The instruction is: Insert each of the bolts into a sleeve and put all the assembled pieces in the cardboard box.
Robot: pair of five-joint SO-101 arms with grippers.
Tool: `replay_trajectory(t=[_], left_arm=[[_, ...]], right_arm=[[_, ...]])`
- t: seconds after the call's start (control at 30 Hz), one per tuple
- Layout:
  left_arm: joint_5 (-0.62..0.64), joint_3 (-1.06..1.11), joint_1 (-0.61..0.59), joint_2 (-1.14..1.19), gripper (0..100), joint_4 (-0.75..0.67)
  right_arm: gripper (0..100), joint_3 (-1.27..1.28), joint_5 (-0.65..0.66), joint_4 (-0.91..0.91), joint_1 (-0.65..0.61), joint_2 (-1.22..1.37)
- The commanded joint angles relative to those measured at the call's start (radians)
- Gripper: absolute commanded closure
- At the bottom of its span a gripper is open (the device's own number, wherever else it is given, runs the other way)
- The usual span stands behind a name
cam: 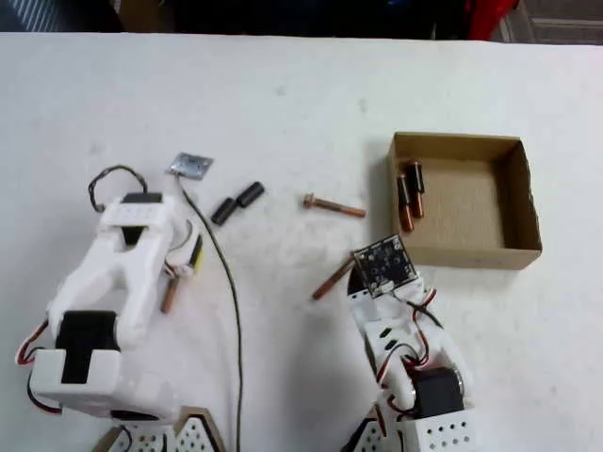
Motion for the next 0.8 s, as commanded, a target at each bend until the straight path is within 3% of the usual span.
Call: replay_trajectory(t=[0.0,0.17,0.77], left_arm=[[-0.092,-0.054,0.024,0.002,98,-0.008],[-0.175,-0.052,0.084,0.004,98,-0.002],[-0.184,-0.052,0.088,0.004,98,-0.044]], right_arm=[[98.1,-0.009,0.011,-0.028,0.005,-0.01],[98.1,-0.009,0.011,-0.028,0.005,-0.01],[98.1,-0.008,0.011,-0.027,0.005,-0.01]])
